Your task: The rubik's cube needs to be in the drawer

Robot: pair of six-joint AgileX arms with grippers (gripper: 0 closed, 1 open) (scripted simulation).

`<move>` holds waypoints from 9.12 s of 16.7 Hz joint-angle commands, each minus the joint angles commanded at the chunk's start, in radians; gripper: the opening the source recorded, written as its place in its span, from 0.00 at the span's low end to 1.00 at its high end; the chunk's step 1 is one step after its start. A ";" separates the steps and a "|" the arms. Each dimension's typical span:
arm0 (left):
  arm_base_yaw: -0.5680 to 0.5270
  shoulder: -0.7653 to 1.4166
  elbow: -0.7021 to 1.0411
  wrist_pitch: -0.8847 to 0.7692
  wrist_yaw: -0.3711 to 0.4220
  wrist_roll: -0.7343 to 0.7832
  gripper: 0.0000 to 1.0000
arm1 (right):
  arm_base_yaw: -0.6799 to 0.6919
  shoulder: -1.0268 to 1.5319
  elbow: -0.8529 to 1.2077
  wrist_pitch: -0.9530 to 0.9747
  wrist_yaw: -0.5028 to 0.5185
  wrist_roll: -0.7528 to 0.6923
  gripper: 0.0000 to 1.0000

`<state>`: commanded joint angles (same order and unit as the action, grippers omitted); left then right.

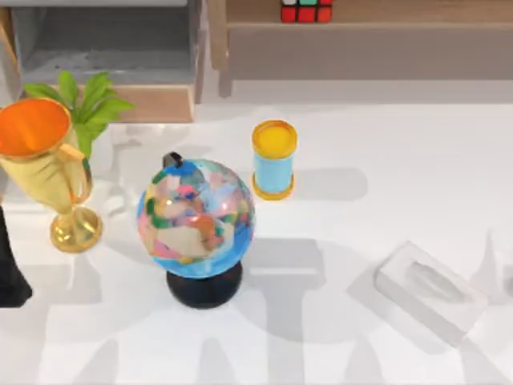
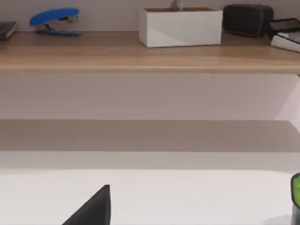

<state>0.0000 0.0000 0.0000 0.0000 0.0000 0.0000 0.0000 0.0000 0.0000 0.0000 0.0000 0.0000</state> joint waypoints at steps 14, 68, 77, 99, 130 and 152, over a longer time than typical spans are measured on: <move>-0.244 0.707 0.457 0.263 -0.224 -0.002 1.00 | 0.000 0.000 0.000 0.000 0.000 0.000 1.00; -0.706 2.452 1.759 0.701 -0.658 0.013 0.32 | 0.000 0.000 0.000 0.000 0.000 0.000 1.00; -0.706 2.452 1.759 0.701 -0.658 0.013 0.00 | 0.000 0.000 0.000 0.000 0.000 0.000 1.00; -0.759 2.324 1.683 0.609 -0.686 0.053 0.00 | 0.000 0.000 0.000 0.000 0.000 0.000 1.00; -0.050 2.340 2.516 -1.582 -0.457 0.398 0.00 | 0.000 0.000 0.000 0.000 0.000 0.000 1.00; 0.333 2.771 2.902 -1.704 0.016 0.366 0.23 | 0.000 0.000 0.000 0.000 0.000 0.000 1.00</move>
<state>0.3328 2.7711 2.9024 -1.7042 0.0164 0.3656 0.0000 0.0000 0.0000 0.0000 0.0000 0.0000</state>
